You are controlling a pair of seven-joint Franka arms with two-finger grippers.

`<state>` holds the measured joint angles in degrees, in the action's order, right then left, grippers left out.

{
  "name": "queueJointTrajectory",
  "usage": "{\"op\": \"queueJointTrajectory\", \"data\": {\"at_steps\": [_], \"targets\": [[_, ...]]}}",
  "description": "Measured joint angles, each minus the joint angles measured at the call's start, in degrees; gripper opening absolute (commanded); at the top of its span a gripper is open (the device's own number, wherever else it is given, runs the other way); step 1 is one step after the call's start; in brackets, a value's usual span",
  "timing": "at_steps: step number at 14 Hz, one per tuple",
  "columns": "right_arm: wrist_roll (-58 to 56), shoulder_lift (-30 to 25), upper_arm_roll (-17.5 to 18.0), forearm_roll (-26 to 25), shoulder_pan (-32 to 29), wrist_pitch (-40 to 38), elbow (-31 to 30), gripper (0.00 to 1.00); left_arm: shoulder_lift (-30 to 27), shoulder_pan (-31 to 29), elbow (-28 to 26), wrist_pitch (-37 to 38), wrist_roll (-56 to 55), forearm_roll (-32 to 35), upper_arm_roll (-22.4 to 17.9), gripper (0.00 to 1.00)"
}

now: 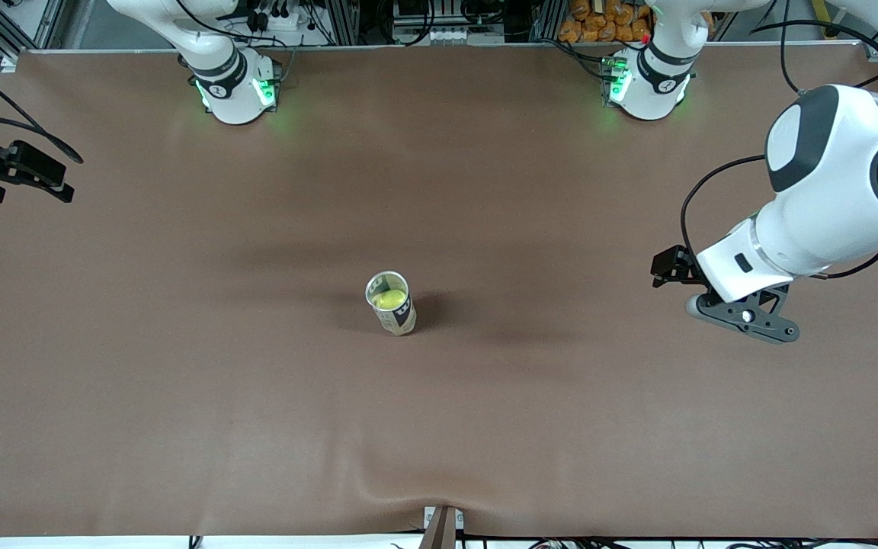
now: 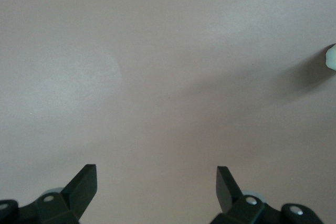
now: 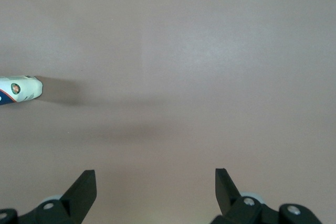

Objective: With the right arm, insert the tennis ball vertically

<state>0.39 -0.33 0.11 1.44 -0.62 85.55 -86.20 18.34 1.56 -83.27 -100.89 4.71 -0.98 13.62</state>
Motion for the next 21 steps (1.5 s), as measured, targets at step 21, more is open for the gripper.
{"op": "queueJointTrajectory", "data": {"at_steps": [21], "targets": [[0.0,0.0,-0.2,0.1,-0.3,-0.4,0.0,1.00,-9.6,-8.6,0.7,11.0,0.0,0.7,-1.4,1.00]]}}
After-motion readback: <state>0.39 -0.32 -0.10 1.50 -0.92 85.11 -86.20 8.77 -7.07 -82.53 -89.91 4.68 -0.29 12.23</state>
